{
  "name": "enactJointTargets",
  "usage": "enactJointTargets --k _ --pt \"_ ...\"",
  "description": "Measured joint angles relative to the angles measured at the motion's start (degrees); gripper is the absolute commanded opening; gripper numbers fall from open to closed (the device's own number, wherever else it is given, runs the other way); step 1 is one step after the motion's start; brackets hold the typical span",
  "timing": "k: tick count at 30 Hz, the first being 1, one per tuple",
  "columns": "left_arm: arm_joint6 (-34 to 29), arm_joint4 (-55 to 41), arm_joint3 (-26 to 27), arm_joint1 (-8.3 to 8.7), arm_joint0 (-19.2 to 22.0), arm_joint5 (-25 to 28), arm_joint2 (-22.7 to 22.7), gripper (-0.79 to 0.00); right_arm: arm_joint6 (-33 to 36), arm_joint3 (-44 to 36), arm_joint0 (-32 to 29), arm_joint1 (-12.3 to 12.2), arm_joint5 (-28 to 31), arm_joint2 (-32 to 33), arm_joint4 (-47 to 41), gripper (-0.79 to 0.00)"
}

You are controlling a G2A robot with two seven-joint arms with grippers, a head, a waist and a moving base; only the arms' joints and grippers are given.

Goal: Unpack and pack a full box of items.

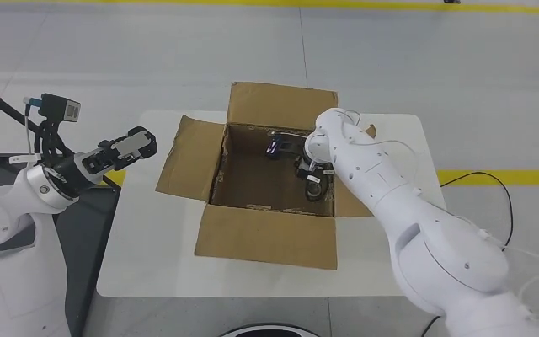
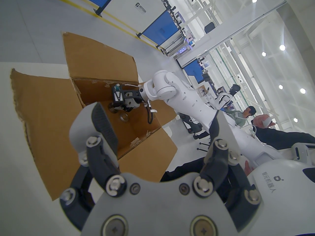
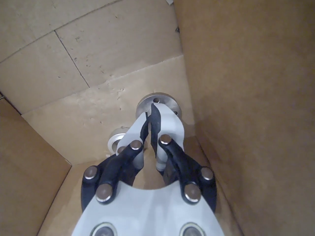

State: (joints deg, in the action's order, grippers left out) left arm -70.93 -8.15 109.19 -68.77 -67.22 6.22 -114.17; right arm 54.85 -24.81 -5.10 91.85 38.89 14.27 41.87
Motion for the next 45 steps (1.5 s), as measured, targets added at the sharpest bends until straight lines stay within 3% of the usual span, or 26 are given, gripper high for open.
enactJointTargets --k 3,4,5,6,8,15,26,32,39,45 --pt "0.0 0.0 0.0 0.0 0.0 0.0 0.0 0.0 -0.6 0.0 0.1 0.1 0.6 0.3 0.4 -0.785" --pt "0.0 0.0 0.0 0.0 0.0 0.0 0.0 0.0 -0.9 0.0 0.2 0.1 0.7 0.3 0.7 -0.757" --pt "0.0 0.0 0.0 0.0 0.0 0.0 0.0 0.0 -1.2 -0.1 0.2 0.1 0.7 0.4 1.0 -0.653" --pt "0.0 0.0 0.0 0.0 0.0 0.0 0.0 0.0 -1.5 -0.1 0.2 0.1 0.7 0.5 1.3 -0.6" --pt "0.0 0.0 0.0 0.0 0.0 0.0 0.0 0.0 -2.0 -0.1 0.2 0.1 0.4 0.5 2.0 -0.523" --pt "0.0 0.0 0.0 0.0 0.0 0.0 0.0 0.0 -2.2 -0.3 -0.1 0.3 -0.3 0.8 3.6 -0.413" --pt "0.0 0.0 0.0 0.0 0.0 0.0 0.0 0.0 -1.8 0.0 -0.7 0.7 -1.5 1.1 6.2 -0.394" --pt "0.0 0.0 0.0 0.0 0.0 0.0 0.0 0.0 -2.0 0.7 -1.0 1.2 -1.8 1.4 7.0 -0.329" --pt "0.0 0.0 0.0 0.0 0.0 0.0 0.0 0.0 -2.9 2.1 -1.3 1.7 -0.6 2.1 7.0 -0.449" --pt "0.0 0.0 0.0 0.0 0.0 0.0 0.0 0.0 -3.7 3.3 -1.0 2.0 2.1 3.2 5.8 -0.48"
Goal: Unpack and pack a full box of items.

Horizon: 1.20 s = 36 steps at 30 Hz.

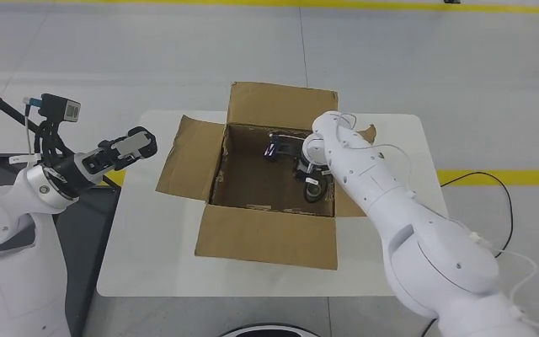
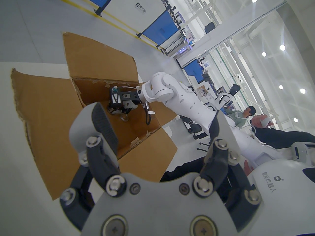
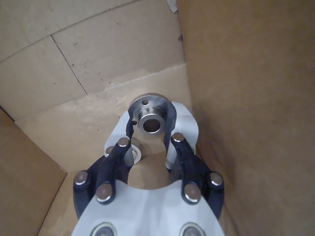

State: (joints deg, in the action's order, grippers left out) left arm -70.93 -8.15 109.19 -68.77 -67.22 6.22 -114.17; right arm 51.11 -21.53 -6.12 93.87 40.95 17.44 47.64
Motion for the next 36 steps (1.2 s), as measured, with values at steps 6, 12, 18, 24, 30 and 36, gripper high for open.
enactJointTargets --k 6,12,18,24,30,36 --pt "0.0 0.0 0.0 0.0 0.0 0.0 0.0 0.0 -0.1 0.2 0.4 0.1 4.1 1.1 -1.5 -0.468" --pt "0.0 0.0 0.0 0.0 0.0 0.0 0.0 0.0 0.3 0.2 0.4 0.2 2.9 1.3 -0.7 -0.406" --pt "0.0 0.0 0.0 0.0 0.0 0.0 0.0 0.0 0.6 0.2 0.1 0.4 2.6 1.5 -0.2 -0.409" --pt "0.0 0.0 0.0 0.0 0.0 0.0 0.0 0.0 2.0 0.4 -0.2 0.6 2.0 1.8 -0.1 -0.419" --pt "0.0 0.0 0.0 0.0 0.0 0.0 0.0 0.0 2.2 0.5 -0.3 0.8 1.4 2.1 0.5 -0.428" --pt "0.0 0.0 0.0 0.0 0.0 0.0 0.0 0.0 2.0 1.0 -0.4 0.9 2.0 2.6 0.3 -0.443"
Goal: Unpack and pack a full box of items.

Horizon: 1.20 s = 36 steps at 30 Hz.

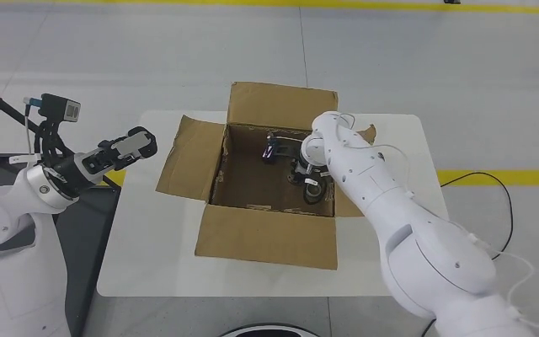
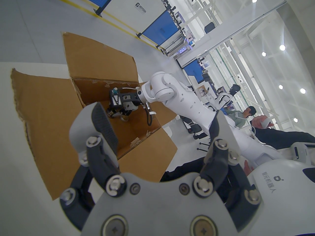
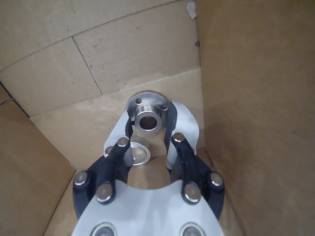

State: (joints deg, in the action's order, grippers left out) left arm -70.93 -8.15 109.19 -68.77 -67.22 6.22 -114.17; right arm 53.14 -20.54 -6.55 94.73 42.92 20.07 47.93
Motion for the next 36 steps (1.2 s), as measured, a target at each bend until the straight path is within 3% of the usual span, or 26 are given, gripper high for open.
enactJointTargets --k 22,36 --pt "0.0 0.0 0.0 0.0 0.0 0.0 0.0 0.0 -2.3 1.6 -0.1 0.0 1.4 2.0 -0.3 -0.413" --pt "0.0 0.0 0.0 0.0 0.0 0.0 0.0 0.0 -1.6 1.8 -0.2 0.4 1.2 2.4 0.6 -0.471"
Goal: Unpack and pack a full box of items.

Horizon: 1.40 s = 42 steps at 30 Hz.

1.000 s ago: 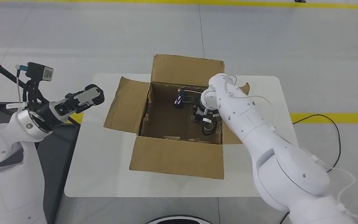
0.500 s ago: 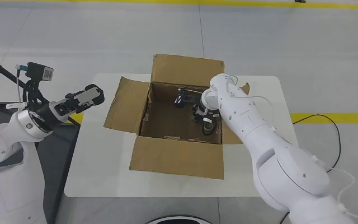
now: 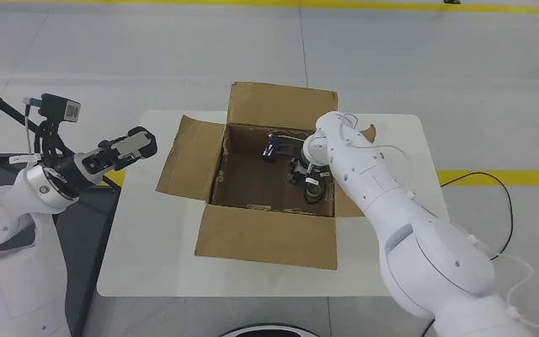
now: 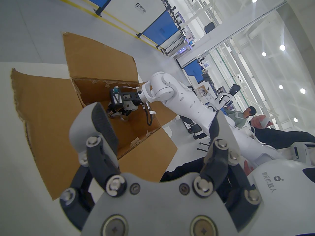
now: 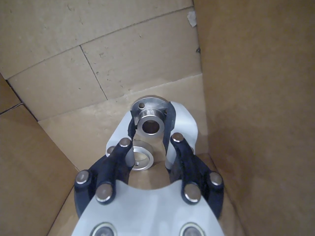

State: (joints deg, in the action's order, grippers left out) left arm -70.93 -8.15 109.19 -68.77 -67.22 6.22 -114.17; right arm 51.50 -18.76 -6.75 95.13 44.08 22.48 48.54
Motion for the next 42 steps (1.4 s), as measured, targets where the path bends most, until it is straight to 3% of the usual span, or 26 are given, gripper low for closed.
enactJointTargets --k 11,12,13,15,28,42 --pt "0.0 0.0 0.0 0.0 0.0 0.0 0.0 0.0 0.7 0.1 -0.3 0.3 0.0 0.2 0.8 -0.456" --pt "0.0 0.0 0.0 0.0 0.0 0.0 0.0 0.0 0.8 0.1 -0.3 0.3 0.0 0.2 0.9 -0.477" --pt "0.0 0.0 0.0 0.0 0.0 0.0 0.0 0.0 0.8 0.2 -0.4 0.3 -0.1 0.2 1.1 -0.554" --pt "0.0 0.0 0.0 0.0 0.0 0.0 0.0 0.0 0.8 0.4 -0.4 0.4 -0.3 0.3 1.1 -0.785" --pt "0.0 0.0 0.0 0.0 0.0 0.0 0.0 0.0 0.4 1.0 0.5 0.4 -0.1 1.1 1.7 -0.785" --pt "0.0 0.0 0.0 0.0 0.0 0.0 0.0 0.0 2.5 -0.1 3.8 -1.6 5.8 5.3 -4.3 -0.785"
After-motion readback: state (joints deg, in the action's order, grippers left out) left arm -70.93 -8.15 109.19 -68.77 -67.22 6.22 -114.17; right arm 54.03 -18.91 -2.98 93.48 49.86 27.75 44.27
